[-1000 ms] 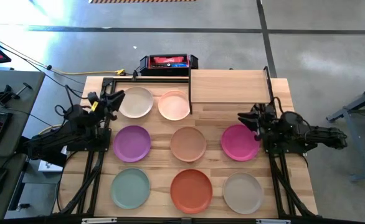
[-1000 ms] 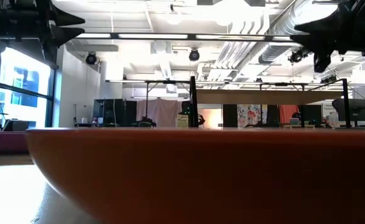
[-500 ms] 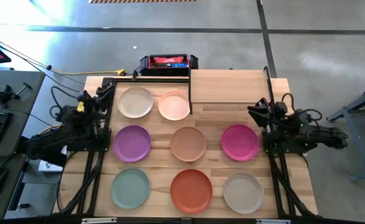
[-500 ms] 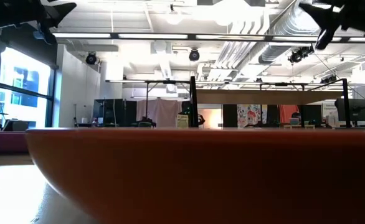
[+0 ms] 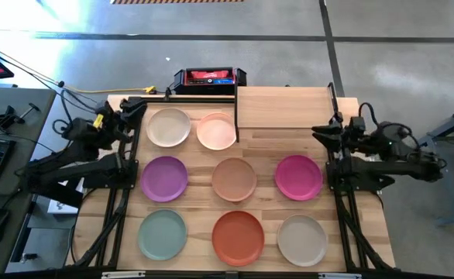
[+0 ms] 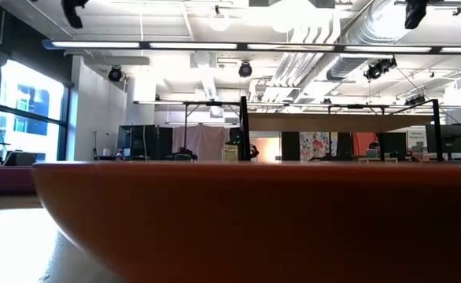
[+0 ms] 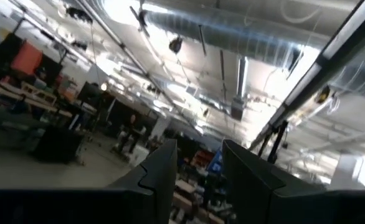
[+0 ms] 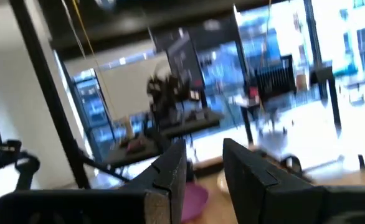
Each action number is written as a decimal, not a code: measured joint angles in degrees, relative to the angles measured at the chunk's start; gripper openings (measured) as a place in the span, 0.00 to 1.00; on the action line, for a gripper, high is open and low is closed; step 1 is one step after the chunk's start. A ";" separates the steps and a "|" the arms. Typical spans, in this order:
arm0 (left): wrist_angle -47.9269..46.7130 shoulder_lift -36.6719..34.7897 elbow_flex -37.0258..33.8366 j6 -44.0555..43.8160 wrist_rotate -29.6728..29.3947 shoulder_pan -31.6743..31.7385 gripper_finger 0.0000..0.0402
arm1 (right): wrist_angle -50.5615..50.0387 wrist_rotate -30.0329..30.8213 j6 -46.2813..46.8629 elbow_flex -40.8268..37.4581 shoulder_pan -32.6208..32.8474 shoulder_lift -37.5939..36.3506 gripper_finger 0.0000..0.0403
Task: Place and stack plates onto a shelf
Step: Put the pink plate on the shelf
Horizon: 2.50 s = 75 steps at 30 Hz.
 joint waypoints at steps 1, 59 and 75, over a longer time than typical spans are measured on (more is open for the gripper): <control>-1.45 1.18 1.49 -0.02 0.35 0.00 0.29 | -2.82 0.00 1.40 1.93 0.01 1.21 0.23; -31.04 19.54 9.71 0.57 15.75 0.00 0.29 | -36.67 -16.05 46.53 18.05 14.87 66.65 0.36; -31.62 19.54 9.71 0.52 15.85 0.00 0.29 | -36.23 -12.17 44.05 18.05 15.29 77.01 0.37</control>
